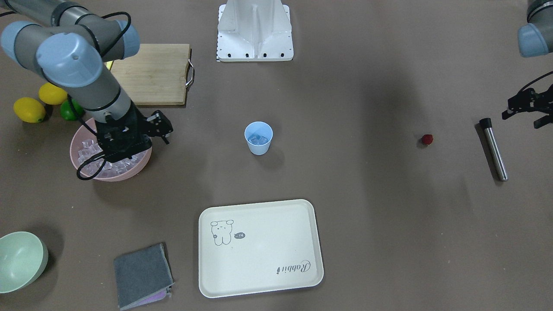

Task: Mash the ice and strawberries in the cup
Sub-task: 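Withdraw the right arm to rest while the left gripper moves over the strawberry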

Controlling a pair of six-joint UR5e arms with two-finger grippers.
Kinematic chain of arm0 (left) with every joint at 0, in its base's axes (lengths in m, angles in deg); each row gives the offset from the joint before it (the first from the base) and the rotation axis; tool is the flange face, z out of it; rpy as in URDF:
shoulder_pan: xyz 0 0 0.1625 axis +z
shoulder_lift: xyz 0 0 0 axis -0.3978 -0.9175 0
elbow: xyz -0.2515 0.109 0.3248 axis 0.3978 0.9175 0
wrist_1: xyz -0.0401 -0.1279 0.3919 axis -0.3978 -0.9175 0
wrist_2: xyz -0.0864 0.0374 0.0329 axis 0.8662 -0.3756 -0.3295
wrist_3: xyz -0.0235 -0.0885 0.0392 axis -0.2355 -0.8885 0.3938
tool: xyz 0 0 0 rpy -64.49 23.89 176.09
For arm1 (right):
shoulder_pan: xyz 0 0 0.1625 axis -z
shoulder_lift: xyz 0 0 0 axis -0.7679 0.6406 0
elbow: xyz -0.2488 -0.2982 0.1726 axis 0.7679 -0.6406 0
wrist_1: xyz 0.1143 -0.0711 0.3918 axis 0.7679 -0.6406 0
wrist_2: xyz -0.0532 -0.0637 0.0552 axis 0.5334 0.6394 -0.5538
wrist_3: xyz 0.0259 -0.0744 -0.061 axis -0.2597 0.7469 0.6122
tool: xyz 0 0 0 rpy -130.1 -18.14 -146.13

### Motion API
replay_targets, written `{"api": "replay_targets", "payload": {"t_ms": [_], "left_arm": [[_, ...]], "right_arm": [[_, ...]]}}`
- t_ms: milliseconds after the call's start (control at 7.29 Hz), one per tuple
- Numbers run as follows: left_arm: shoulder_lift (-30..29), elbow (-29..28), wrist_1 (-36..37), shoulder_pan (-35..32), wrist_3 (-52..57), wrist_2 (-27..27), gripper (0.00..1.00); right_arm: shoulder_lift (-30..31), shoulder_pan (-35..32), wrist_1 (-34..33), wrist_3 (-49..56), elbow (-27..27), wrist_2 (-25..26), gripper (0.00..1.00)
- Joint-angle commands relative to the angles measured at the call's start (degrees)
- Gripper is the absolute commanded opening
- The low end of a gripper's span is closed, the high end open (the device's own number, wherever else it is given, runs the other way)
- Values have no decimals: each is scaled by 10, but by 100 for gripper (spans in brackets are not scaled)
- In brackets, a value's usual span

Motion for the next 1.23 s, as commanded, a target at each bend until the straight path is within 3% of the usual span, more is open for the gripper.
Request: {"api": "replay_targets", "payload": {"t_ms": [0, 274, 549, 1097], "left_arm": [[-44, 9, -4, 73, -108, -3, 98], [-95, -1, -3, 129, -178, -5, 98], [-109, -21, -5, 138, -175, -5, 98], [-109, -82, -87, 157, -180, -37, 98]], "right_arm": [[69, -59, 0, 109, 6, -17, 99], [119, -106, 0, 176, 3, -37, 99], [161, -158, -1, 276, -16, -40, 99], [182, -215, 0, 273, -42, -38, 99]]}}
